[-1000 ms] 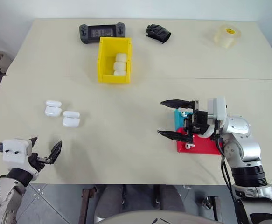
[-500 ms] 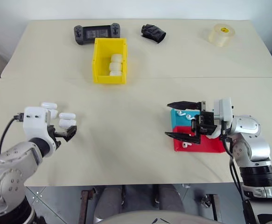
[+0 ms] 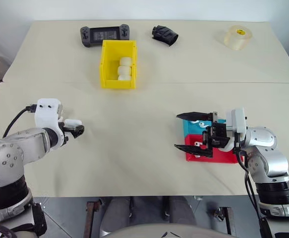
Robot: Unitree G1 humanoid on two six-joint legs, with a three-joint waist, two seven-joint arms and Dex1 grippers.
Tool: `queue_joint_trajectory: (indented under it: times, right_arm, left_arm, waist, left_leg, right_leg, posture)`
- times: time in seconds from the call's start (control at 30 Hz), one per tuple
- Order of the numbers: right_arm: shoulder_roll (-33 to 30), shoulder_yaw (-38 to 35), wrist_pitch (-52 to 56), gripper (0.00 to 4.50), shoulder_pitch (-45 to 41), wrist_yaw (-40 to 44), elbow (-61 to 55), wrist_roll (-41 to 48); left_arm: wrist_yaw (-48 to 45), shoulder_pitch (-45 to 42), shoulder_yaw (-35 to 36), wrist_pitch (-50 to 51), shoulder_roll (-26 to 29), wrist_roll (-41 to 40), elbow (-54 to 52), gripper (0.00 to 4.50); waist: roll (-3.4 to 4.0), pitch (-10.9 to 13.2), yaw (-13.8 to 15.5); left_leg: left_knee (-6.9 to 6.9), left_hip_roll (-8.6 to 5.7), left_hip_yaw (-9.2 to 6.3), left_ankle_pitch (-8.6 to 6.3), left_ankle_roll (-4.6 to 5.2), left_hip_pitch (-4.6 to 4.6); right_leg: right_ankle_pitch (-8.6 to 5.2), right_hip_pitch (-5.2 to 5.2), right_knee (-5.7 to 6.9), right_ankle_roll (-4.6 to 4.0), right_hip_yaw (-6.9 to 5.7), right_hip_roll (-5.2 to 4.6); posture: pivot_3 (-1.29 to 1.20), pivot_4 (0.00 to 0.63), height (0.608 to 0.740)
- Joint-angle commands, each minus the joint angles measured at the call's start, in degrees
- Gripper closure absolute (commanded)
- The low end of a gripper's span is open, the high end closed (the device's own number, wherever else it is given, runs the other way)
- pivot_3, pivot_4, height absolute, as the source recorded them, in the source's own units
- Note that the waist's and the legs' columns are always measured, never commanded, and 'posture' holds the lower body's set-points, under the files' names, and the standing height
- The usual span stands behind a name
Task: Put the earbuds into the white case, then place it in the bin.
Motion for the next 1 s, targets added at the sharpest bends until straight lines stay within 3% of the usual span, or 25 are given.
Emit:
queue_joint_trajectory:
  times: [0.03, 0.33, 0.43, 0.9, 1.0]
  right_arm:
    - [0.41, -0.46, 0.31, 0.0, 0.87, -1.23, -3.22, 1.38]
    - [0.8, -0.42, 0.54, 0.0, 1.18, -2.57, -4.03, 1.36]
    - [1.12, -0.39, 0.45, 0.0, 1.2, -2.84, -4.16, 1.31]
    - [1.55, -0.46, 0.3, 0.0, 2.16, -3.88, -4.74, 1.31]
    - [1.66, -0.42, 0.29, 0.0, 2.35, -4.03, -4.82, 1.29]
  left_arm:
    - [5.61, -0.56, -0.21, -0.15, 1.95, -6.58, 1.28, 0.04]
    - [17.43, 0.81, -1.49, -0.15, 6.85, -20.41, 4.97, 0.04]
    - [21.88, 1.71, -0.67, -0.15, 5.41, -23.69, 5.6, 0.04]
    - [28.79, 1.17, -0.86, -0.41, 2.71, -26.48, 7.11, 0.04]
    - [28.5, 0.8, -1.01, -0.33, 2.02, -25.44, 7.04, 0.68]
  waist:
    - [0.0, 0.0, -0.01]
    - [0.0, 0.0, -0.07]
    - [0.0, 0.0, -0.06]
    - [0.0, 0.0, 0.07]
    - [0.0, 0.0, 0.1]
  left_leg:
    - [0.0, 0.01, 0.0, 0.0, -0.01, 0.0]
    - [-0.01, 0.01, 0.03, -0.01, -0.02, 0.02]
    - [-0.01, -0.01, 0.03, -0.01, -0.02, 0.02]
    - [0.0, -0.11, 0.07, -0.01, -0.02, 0.05]
    - [0.0, -0.11, 0.11, -0.01, -0.03, 0.07]
  right_leg:
    - [0.0, 0.0, 0.0, 0.0, 0.0, 0.0]
    - [0.0, -0.02, 0.03, 0.0, 0.04, 0.03]
    - [0.0, -0.02, 0.03, 0.0, 0.05, 0.02]
    - [0.0, -0.02, 0.05, 0.0, 0.09, 0.02]
    - [0.0, -0.02, 0.06, 0.0, 0.12, 0.02]
  posture:
    - [0.0, 0.15, 0.74]
    - [0.0, 0.15, 0.74]
    - [0.0, 0.15, 0.74]
    - [0.0, 0.15, 0.74]
    - [0.0, 0.15, 0.74]
